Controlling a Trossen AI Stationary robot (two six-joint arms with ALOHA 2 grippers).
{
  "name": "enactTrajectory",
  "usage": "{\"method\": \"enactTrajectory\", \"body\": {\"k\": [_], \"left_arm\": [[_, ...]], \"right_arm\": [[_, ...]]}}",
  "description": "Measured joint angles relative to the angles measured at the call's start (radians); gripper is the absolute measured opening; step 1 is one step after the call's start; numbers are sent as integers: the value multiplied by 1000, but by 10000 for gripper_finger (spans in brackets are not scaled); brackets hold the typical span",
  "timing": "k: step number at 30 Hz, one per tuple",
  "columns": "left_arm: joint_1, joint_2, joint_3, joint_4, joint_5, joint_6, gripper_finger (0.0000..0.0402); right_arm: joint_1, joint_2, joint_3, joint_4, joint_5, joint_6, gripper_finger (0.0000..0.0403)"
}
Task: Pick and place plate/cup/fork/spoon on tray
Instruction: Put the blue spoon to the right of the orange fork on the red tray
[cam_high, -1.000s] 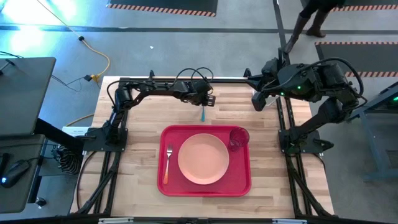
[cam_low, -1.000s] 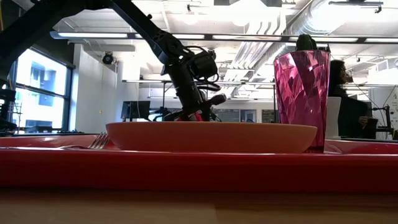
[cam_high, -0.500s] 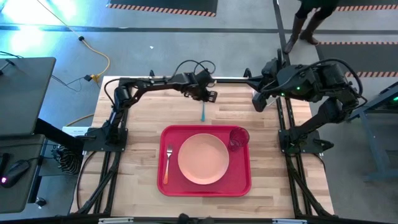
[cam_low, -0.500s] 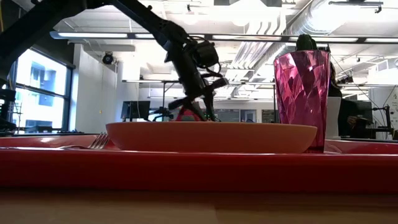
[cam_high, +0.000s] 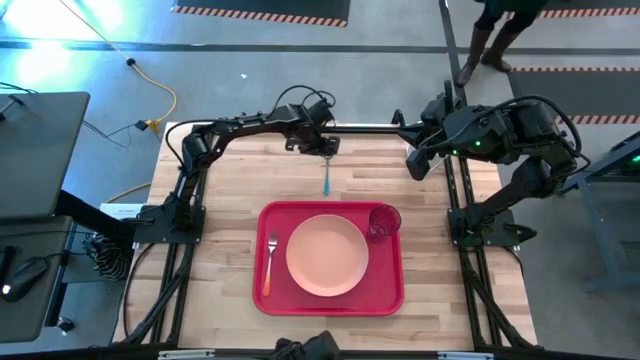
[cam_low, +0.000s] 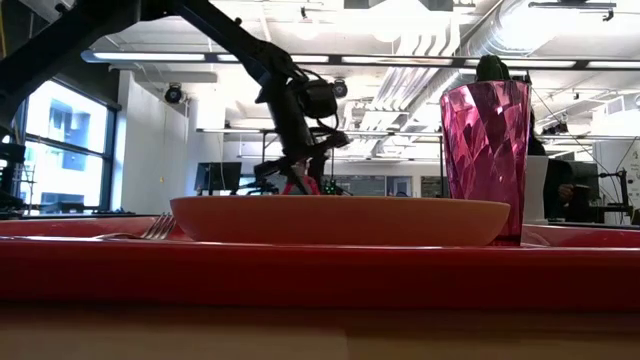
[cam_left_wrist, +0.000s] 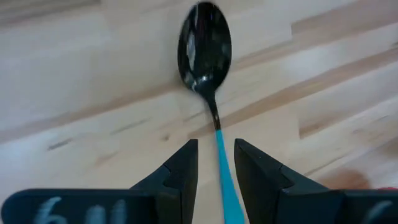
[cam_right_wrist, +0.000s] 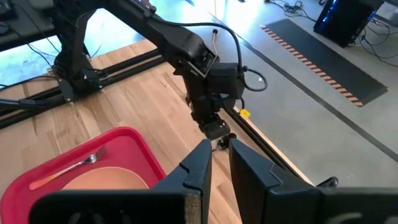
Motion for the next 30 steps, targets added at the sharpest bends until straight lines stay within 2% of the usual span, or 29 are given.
{"method": "enactTrajectory", "body": {"k": [20,30], "left_arm": [[-31,84,3,51,61,-40,90],[-23,82,15,91,69,-58,90]], "right_arm": [[0,0,0,2,4,7,48],[0,0,0,2,7,9,48]]}}
